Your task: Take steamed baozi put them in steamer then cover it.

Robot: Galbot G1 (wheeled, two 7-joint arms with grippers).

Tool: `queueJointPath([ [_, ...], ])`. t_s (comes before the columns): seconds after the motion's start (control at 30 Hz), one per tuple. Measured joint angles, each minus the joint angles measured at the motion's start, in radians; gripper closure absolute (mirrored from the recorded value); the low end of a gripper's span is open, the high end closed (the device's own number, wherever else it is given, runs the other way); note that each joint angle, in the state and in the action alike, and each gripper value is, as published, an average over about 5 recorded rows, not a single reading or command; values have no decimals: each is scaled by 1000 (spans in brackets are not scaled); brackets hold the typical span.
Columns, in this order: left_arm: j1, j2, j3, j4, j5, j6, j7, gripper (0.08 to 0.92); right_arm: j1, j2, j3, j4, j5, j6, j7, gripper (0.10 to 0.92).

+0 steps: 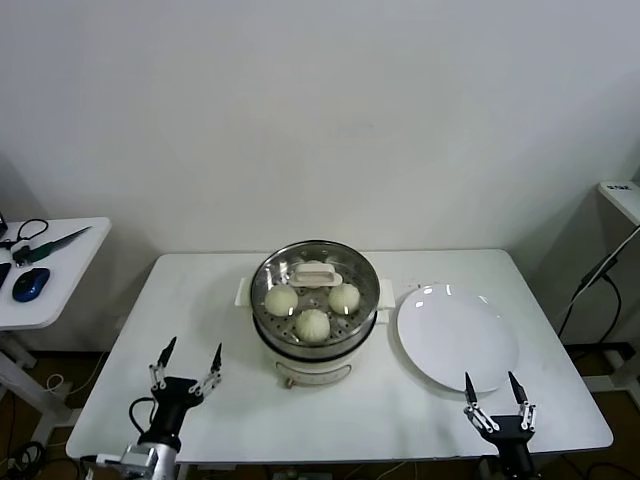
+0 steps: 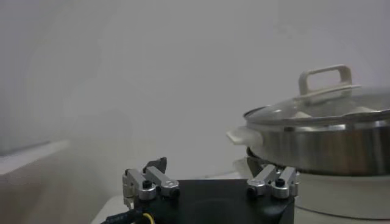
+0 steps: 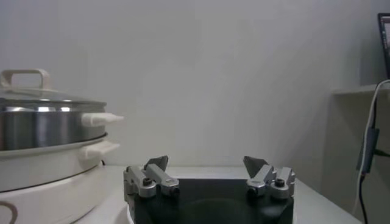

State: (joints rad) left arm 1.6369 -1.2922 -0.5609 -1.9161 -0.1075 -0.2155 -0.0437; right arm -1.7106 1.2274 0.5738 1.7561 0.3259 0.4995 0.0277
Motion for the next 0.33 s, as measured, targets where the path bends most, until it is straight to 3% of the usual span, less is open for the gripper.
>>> queueJointPath([
  [0.33,19,-3,-13,17,-45,-35,-3,177,2,0,-6,-2,3,2,1,203],
])
